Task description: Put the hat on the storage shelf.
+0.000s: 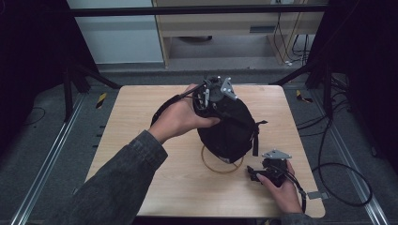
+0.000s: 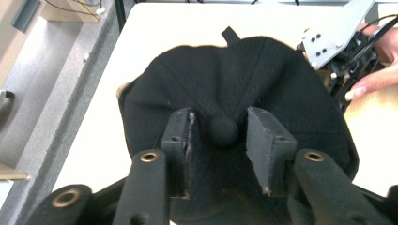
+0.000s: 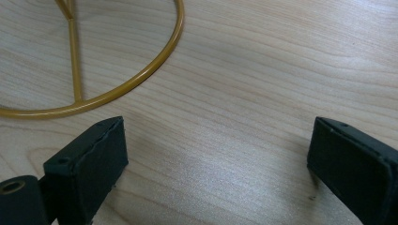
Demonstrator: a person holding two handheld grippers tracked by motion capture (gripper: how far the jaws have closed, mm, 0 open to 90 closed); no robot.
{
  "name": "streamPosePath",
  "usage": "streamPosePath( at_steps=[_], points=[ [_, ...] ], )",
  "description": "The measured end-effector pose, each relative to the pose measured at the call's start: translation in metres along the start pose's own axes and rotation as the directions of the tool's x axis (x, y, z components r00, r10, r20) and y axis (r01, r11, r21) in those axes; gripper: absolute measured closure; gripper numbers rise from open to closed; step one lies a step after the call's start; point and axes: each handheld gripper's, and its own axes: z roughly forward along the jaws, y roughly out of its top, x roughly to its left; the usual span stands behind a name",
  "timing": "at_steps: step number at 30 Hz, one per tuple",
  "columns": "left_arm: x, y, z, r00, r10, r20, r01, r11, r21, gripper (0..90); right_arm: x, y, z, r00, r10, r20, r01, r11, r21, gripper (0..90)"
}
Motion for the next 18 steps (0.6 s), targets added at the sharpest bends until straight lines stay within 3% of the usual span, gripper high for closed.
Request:
streamPosePath(
  at_steps=[7, 8, 12, 18],
  points=[
    [-0.004, -0.009, -0.011, 0.9992, -0.016, -0.035, 0.015, 0.9996, -0.022, 36.0, 0.000, 0.000, 0.000, 1.0000, 0.000, 0.000, 0.000, 1.000, 0.000, 5.4],
    [-0.005, -0.010, -0.013, 0.9989, -0.020, -0.043, 0.019, 0.9996, -0.022, 36.0, 0.000, 0.000, 0.000, 1.0000, 0.000, 0.000, 0.000, 1.000, 0.000, 5.4],
    [-0.006, -0.016, -0.019, 0.9965, -0.052, -0.066, 0.047, 0.9966, -0.068, 20.3, 0.000, 0.000, 0.000, 1.0000, 0.000, 0.000, 0.000, 1.000, 0.000, 5.4],
    [-0.009, -0.037, -0.029, 0.9930, -0.085, -0.083, 0.077, 0.9929, -0.090, 9.9, 0.000, 0.000, 0.000, 1.0000, -0.001, 0.000, 0.001, 1.000, 0.001, 5.4]
  ],
)
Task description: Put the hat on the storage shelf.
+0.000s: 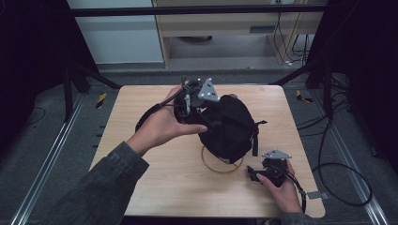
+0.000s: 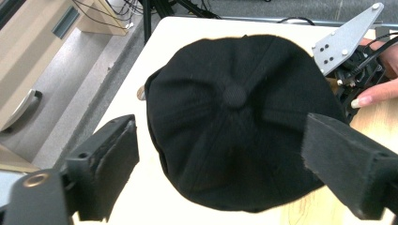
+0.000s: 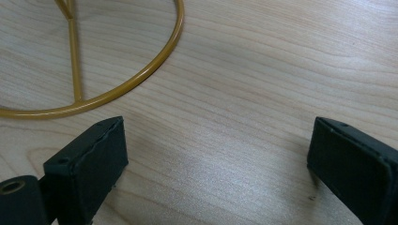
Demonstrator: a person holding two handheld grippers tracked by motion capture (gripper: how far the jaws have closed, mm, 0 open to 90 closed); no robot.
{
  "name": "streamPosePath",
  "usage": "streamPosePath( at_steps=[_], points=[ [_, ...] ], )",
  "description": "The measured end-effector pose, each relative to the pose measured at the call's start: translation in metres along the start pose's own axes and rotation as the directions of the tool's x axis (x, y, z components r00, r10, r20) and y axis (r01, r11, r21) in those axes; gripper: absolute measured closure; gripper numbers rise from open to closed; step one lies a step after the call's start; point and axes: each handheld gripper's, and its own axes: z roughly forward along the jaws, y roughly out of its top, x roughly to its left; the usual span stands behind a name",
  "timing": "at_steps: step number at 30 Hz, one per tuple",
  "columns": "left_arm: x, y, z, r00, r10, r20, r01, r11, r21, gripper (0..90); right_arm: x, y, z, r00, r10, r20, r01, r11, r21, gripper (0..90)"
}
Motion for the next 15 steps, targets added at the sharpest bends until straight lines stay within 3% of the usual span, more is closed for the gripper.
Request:
streamPosePath(
  at_steps=[5, 15],
  points=[
    [-0.003, -0.012, -0.010, 0.9998, -0.019, -0.003, 0.019, 0.9997, -0.012, 7.7, -0.001, 0.000, 0.000, 1.0000, -0.008, 0.002, 0.008, 1.000, -0.003, 5.4],
    [-0.008, -0.029, -0.022, 0.9998, -0.011, -0.016, 0.011, 0.9997, -0.021, 6.4, 0.000, 0.000, 0.000, 1.0000, -0.003, 0.001, 0.003, 1.000, 0.000, 5.4]
  ],
)
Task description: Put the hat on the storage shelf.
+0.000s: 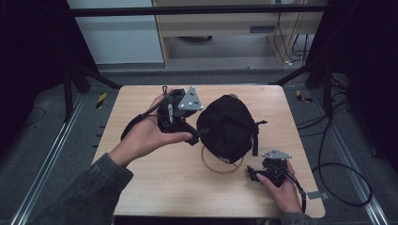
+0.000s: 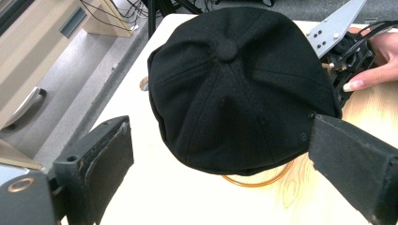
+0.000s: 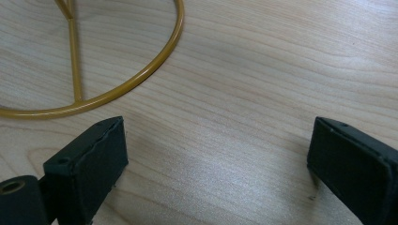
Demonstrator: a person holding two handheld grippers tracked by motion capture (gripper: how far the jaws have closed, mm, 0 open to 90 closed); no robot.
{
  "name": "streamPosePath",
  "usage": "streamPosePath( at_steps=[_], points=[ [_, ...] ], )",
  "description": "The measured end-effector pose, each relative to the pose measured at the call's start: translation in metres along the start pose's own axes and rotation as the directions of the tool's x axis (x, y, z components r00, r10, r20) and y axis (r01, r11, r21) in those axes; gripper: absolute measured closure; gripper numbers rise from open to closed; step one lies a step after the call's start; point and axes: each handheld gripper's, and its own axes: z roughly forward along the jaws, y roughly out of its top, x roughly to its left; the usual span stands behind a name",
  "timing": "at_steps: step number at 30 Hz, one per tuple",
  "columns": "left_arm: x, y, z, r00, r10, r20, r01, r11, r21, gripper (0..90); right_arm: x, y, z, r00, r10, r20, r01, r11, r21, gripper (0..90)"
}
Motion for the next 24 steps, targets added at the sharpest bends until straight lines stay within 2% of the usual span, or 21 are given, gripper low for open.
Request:
streamPosePath(
  at_steps=[4, 9, 18, 24],
  points=[
    [0.001, -0.008, -0.003, 1.0000, -0.003, -0.001, 0.003, 1.0000, -0.001, 5.7, 0.000, 0.000, 0.000, 1.0000, 0.003, -0.003, -0.003, 1.000, 0.000, 5.4],
    [0.003, -0.023, -0.009, 0.9994, -0.033, -0.009, 0.033, 0.9994, -0.010, 4.8, 0.000, 0.000, 0.000, 1.0000, 0.002, -0.002, -0.002, 1.000, -0.001, 5.4],
    [0.003, -0.055, -0.020, 0.9979, -0.063, -0.017, 0.063, 0.9980, -0.004, 4.5, 0.000, 0.000, 0.000, 1.0000, 0.005, -0.004, -0.005, 1.000, -0.001, 5.4],
    [0.007, -0.078, -0.021, 0.9962, -0.083, -0.027, 0.084, 0.9962, 0.026, 4.0, 0.000, 0.000, 0.000, 1.0000, 0.005, -0.004, -0.005, 1.000, -0.001, 5.4]
  ],
)
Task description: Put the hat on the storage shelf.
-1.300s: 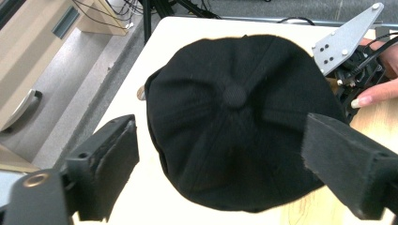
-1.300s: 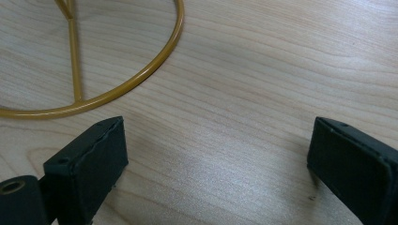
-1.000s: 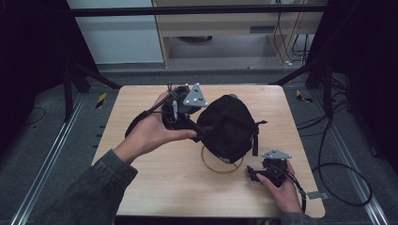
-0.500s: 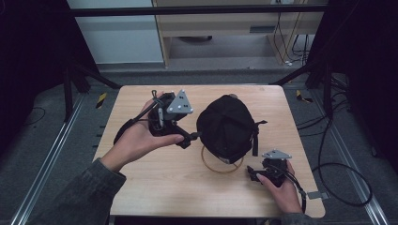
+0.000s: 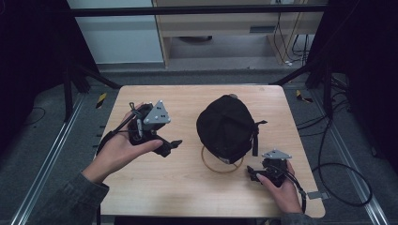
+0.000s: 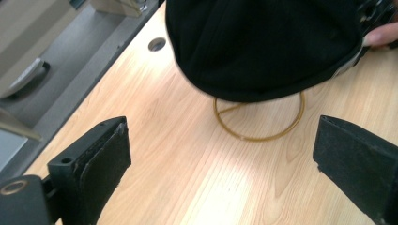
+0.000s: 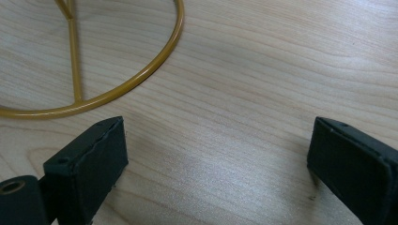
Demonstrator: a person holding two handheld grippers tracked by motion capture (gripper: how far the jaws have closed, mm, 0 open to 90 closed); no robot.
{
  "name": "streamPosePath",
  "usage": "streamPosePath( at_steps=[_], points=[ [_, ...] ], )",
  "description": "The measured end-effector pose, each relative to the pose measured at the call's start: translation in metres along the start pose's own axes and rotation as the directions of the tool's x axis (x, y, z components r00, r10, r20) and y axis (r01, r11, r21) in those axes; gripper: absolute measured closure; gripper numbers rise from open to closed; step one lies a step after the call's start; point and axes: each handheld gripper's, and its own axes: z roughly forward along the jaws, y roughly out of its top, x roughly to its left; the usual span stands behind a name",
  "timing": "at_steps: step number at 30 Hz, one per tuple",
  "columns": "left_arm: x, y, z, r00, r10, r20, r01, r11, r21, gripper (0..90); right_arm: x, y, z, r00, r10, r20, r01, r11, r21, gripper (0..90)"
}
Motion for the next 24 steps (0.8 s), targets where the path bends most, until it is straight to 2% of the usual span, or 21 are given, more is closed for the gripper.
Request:
streamPosePath(
  at_steps=[6, 10, 11, 17, 21, 24],
  points=[
    [0.002, -0.019, 0.004, 0.9999, -0.013, 0.012, 0.013, 0.9999, 0.010, 3.9, 0.000, 0.000, 0.000, 1.0000, 0.000, 0.000, 0.000, 1.000, 0.000, 5.4],
    [0.000, -0.039, 0.014, 0.9998, -0.017, 0.011, 0.016, 0.9990, 0.041, 4.0, 0.000, 0.000, 0.000, 1.0000, 0.000, 0.000, 0.000, 1.000, 0.000, 5.4],
    [0.000, -0.039, 0.014, 0.9998, -0.017, 0.011, 0.016, 0.9990, 0.041, 4.0, 0.000, 0.000, 0.000, 1.0000, 0.000, 0.000, 0.000, 1.000, 0.000, 5.4],
    [-0.007, -0.072, 0.032, 0.9997, -0.023, 0.002, 0.023, 0.9933, 0.113, 4.4, 0.000, 0.000, 0.000, 1.0000, 0.000, 0.000, 0.000, 1.000, 0.000, 5.4],
    [-0.011, -0.095, 0.041, 0.9984, -0.053, 0.016, 0.051, 0.9895, 0.135, 4.5, 0.000, 0.000, 0.000, 1.0000, 0.000, 0.000, 0.000, 1.000, 0.000, 5.4],
    [-0.013, -0.114, 0.048, 0.9970, -0.077, 0.010, 0.074, 0.9852, 0.155, 4.4, 0.000, 0.000, 0.000, 1.0000, 0.000, 0.000, 0.000, 1.000, 0.000, 5.4]
  ],
)
